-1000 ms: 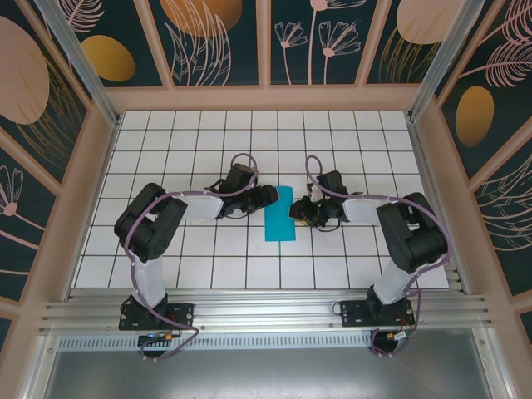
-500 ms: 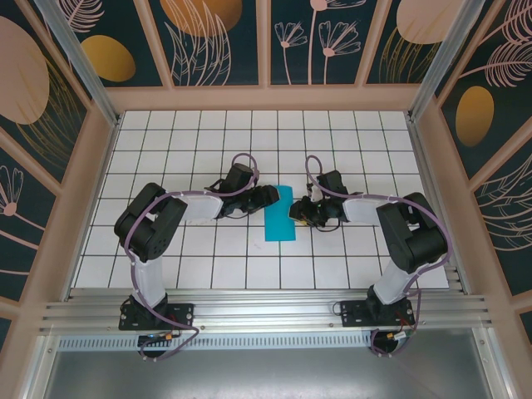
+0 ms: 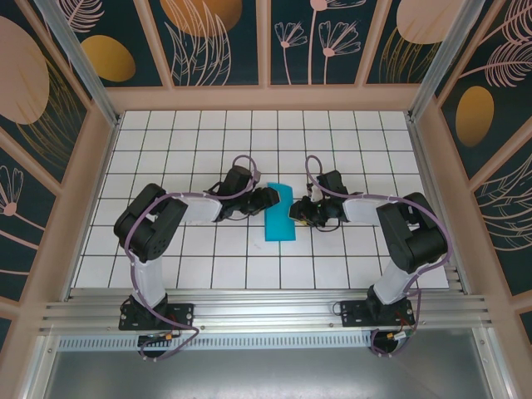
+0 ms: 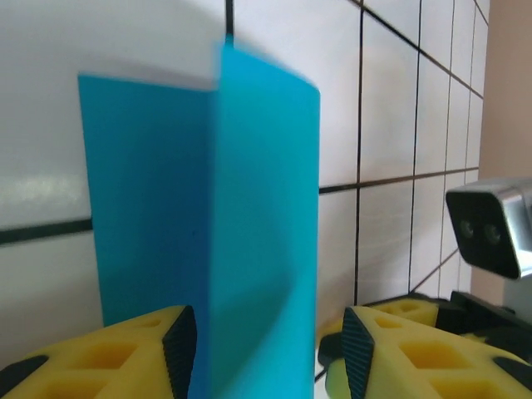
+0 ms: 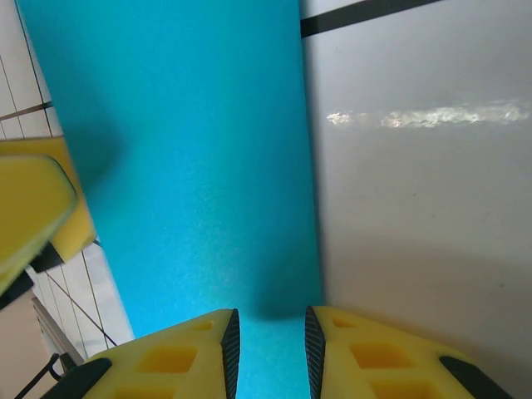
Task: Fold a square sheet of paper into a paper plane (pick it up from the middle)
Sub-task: First fold in half a square sheet of paper at the center of the table, then fold the triangle a second time at the center of the table.
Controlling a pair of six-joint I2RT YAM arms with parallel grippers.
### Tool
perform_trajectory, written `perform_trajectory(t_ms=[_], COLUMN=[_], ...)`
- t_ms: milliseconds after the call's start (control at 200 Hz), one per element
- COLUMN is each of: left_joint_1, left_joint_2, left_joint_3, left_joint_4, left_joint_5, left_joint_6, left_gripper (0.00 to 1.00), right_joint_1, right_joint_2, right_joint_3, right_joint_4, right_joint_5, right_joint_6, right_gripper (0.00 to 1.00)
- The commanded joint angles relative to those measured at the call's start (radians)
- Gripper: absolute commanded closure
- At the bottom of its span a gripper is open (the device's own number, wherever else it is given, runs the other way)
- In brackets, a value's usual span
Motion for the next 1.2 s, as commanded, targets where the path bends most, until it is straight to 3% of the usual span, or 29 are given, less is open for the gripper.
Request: perform_trajectory(t_ms=[0,716,941,1071,1196], left_joint_1=[0.004,-0.036,-0.039,-0.039,-0.043], left_joint_2=[-0.044,-0.105,-0.109,-0.118,-0.129], left_joint_3=[-0.062,-0.205,-0.232,-0.238,-0.246], left_joint_4=[0.1,0.314,0.321,0.332,0.332], left_joint_5=[0.056,0.12,0.096,0.086,0.077], left_joint_6=[-0.055,-0.174,-0.197,-0.215,-0.228], left_gripper=[0.48,0.49,0.6,0.68,0.73], right_joint_1=[0.006,0.009,0.019,0.062,0.116], right_joint_2=[-0.006,-0.07,-0.251,-0.363,-0.453], right_joint_3=[-0.009,-0.022,-0.081,-0.137,-0.187], right_joint_4=[0.007,0.006,0.0,0.004,0.026], right_joint_5=[0.006,0.043,0.144,0.203,0.269], right_joint_6=[-0.004,0.02,0.021,0.002,-0.018], right_gripper=[0.7,0.67,0.57,0.45,0.44])
